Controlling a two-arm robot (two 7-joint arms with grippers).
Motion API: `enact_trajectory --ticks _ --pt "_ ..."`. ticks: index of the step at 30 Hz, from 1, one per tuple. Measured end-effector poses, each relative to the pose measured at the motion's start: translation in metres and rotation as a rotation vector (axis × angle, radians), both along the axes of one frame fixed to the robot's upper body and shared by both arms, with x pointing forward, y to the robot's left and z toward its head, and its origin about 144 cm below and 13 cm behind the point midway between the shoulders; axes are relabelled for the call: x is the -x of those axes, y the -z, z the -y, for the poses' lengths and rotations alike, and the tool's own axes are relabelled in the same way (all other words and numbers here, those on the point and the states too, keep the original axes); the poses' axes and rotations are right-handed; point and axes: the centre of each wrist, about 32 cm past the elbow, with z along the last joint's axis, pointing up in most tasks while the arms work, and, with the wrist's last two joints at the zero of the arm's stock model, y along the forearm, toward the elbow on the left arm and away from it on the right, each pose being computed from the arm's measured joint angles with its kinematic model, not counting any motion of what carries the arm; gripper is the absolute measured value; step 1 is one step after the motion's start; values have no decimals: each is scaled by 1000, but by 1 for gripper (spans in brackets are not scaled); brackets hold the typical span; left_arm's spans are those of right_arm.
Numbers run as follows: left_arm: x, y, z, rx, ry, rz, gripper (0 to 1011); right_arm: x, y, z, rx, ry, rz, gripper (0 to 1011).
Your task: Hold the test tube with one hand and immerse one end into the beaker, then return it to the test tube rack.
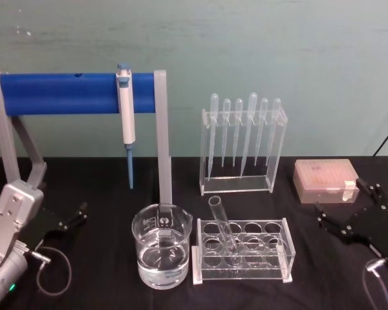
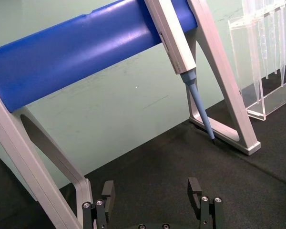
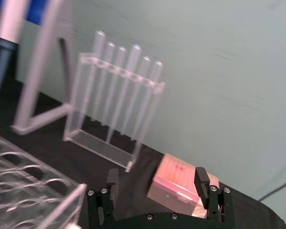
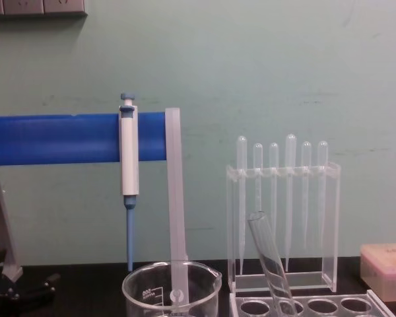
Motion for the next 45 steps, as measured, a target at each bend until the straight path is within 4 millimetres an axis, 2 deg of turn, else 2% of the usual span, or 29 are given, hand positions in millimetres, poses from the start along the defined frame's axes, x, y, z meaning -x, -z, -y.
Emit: enact_trajectory --ticks 7,12,15,20,32,40,44,45 --pt "0 0 0 0 0 0 1000 16 -31 6 -2 -264 -102 1002" --pt "0 0 0 0 0 0 1000 16 -42 3 -22 -431 -187 1003" --pt "0 0 0 0 0 0 1000 10 -46 -6 -4 -498 -218 1002" --pt "0 0 0 0 0 0 1000 1 -48 -19 38 -516 -215 1002" --pt "0 0 0 0 0 0 1000 -43 -54 -65 49 -535 -265 1002" --pt "0 0 0 0 0 0 1000 -55 -55 -82 62 -532 -269 1002" --pt "0 0 0 0 0 0 1000 -56 -56 -86 68 -528 -270 965" --pt "0 0 0 0 0 0 1000 -57 -56 -88 71 -526 -273 927"
